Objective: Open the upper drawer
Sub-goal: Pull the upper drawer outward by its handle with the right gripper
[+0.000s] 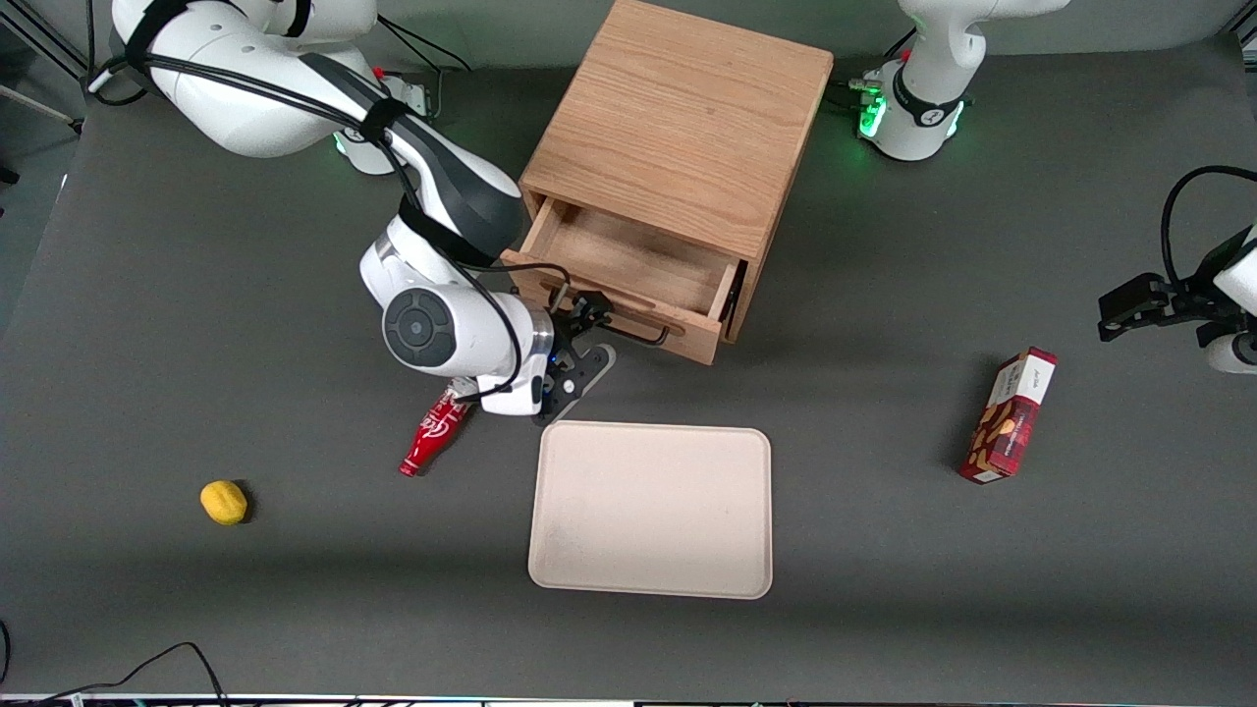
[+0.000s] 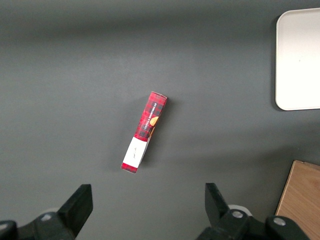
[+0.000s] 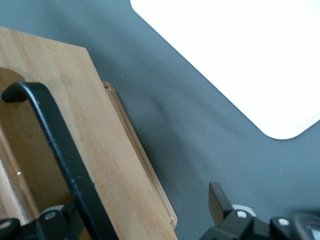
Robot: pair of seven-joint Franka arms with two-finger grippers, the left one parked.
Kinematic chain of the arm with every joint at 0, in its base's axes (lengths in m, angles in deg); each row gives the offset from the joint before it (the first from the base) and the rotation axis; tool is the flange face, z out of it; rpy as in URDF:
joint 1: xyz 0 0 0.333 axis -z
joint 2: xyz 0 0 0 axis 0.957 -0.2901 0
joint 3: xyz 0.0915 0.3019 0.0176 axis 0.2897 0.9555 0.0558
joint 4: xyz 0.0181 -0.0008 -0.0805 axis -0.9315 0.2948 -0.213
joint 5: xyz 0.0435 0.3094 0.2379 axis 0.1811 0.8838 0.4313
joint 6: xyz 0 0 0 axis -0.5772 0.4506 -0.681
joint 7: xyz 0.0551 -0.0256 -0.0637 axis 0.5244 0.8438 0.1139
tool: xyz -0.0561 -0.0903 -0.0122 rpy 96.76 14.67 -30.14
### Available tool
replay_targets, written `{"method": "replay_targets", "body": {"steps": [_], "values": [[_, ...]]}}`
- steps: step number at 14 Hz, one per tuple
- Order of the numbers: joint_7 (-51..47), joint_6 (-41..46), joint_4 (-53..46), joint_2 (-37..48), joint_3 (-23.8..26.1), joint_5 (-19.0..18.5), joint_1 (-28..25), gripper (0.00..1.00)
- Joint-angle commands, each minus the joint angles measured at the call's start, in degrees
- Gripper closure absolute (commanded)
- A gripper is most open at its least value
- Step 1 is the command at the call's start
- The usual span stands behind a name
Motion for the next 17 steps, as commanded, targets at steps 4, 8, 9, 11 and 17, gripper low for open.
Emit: {"method": "replay_targets", "body": {"steps": [4, 8, 9, 11, 17], "values": [[1.4, 3.3, -7.3, -4.0, -1.4, -2.0, -0.4, 0.00], [2.8, 3.4, -9.9, -5.4, -2.7, -1.9, -0.4, 0.00], [3.0, 3.9, -10.9, -5.6, -3.2, -1.9, -0.4, 0.00], [3.7, 5.2, -13.5, -6.7, -3.3, -1.9, -0.4, 0.00], [6.0, 6.3, -16.6, -7.9, -4.6, -1.9, -0.4, 0.00]]}}
